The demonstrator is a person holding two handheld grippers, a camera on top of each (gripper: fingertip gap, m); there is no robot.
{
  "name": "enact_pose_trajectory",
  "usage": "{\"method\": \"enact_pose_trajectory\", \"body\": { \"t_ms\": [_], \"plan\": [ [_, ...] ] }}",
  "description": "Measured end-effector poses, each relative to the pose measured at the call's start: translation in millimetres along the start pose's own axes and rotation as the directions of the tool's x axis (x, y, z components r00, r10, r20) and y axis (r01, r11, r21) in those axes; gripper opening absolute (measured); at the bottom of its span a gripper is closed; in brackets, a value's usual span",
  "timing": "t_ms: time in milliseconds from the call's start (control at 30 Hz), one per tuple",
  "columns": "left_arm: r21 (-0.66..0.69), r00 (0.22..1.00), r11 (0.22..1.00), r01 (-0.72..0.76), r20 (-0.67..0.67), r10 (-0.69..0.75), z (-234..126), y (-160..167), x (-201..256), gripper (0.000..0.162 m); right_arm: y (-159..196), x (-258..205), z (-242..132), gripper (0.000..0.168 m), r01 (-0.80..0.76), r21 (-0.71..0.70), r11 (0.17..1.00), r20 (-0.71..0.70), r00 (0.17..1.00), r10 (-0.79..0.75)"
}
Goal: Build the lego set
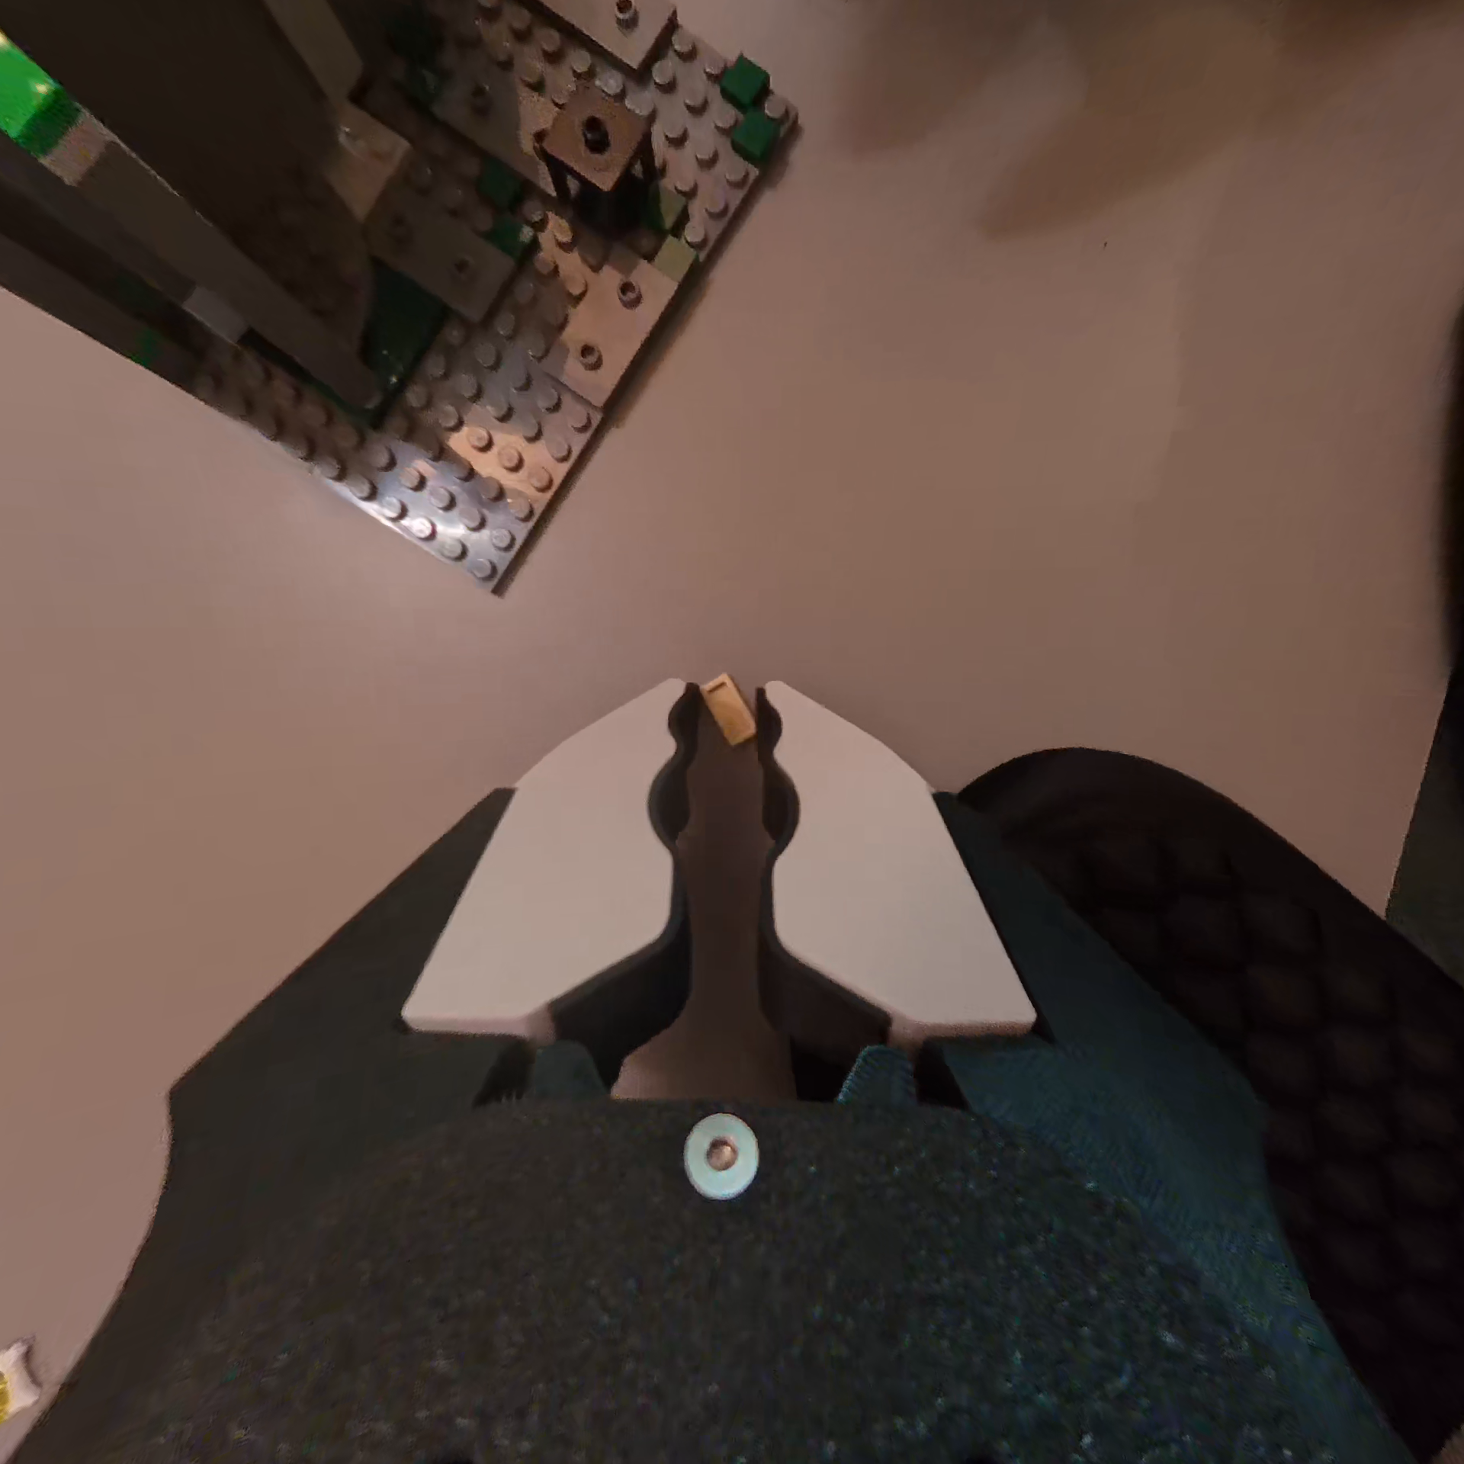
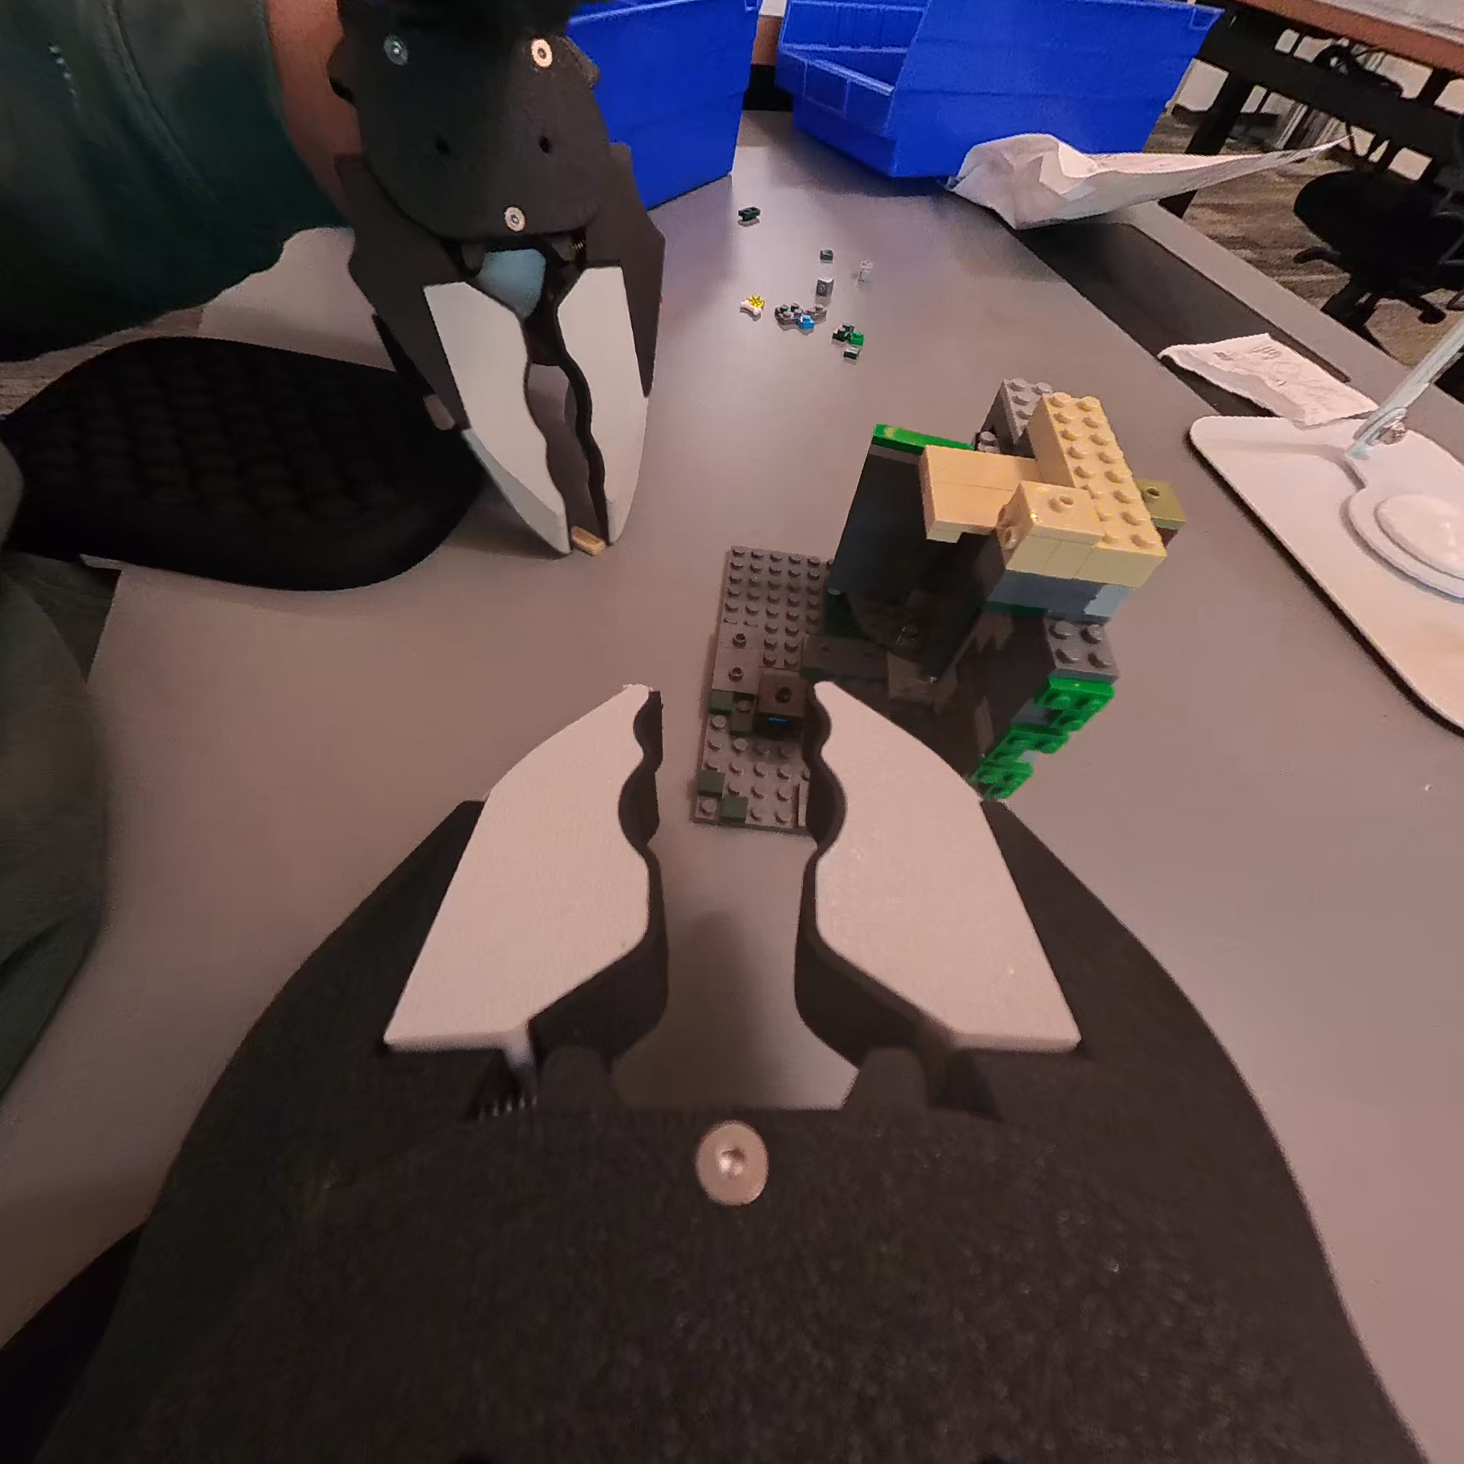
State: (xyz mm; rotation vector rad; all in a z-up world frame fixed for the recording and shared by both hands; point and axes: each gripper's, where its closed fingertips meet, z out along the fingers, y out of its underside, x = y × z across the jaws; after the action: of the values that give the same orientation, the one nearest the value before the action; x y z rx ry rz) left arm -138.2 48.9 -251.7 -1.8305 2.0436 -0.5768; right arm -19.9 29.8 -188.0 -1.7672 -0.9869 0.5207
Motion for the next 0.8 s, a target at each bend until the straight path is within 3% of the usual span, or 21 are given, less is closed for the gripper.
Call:
{"method": "enact_pose_trajectory", "body": {
  "t_ms": [233, 367, 467, 567, 800],
  "plan": [
    [0.023, 0.999, 0.998, 0.052, 0.006, -0.052, 0.4, -1.8, -1.5, 0.007, 1.5, -4.6, 2.0, 0.032, 0.007, 0.001, 1.000, 0.020, 1.000, -0.007],
    [0.223, 0.991, 0.966, 0.132, -0.045, -0.126, -9.3, -26.4, -0.9, 0.008, -7.6, -8.7, 1.4, 0.032, 0.086, 0.051, 0.995, -0.005, 0.996, -0.086],
    [0.440, 0.974, 0.870, 0.222, -0.130, -0.183, -25.4, -60.1, -0.3, 0.007, -24.5, -10.5, -0.3, 0.034, 0.199, 0.115, 0.973, -0.084, 0.978, -0.190],
    [0.599, 0.939, 0.727, 0.336, -0.273, -0.209, -43.2, -92.5, 3.6, 0.007, -43.4, -15.8, 0.3, 0.037, 0.346, 0.147, 0.927, -0.185, 0.930, -0.318],
    [0.663, 0.817, 0.518, 0.540, -0.560, -0.135, -69.4, -134.4, 21.2, 0.007, -73.1, -31.7, 3.4, 0.040, 0.547, 0.159, 0.822, -0.338, 0.813, -0.475]
  ]
}}
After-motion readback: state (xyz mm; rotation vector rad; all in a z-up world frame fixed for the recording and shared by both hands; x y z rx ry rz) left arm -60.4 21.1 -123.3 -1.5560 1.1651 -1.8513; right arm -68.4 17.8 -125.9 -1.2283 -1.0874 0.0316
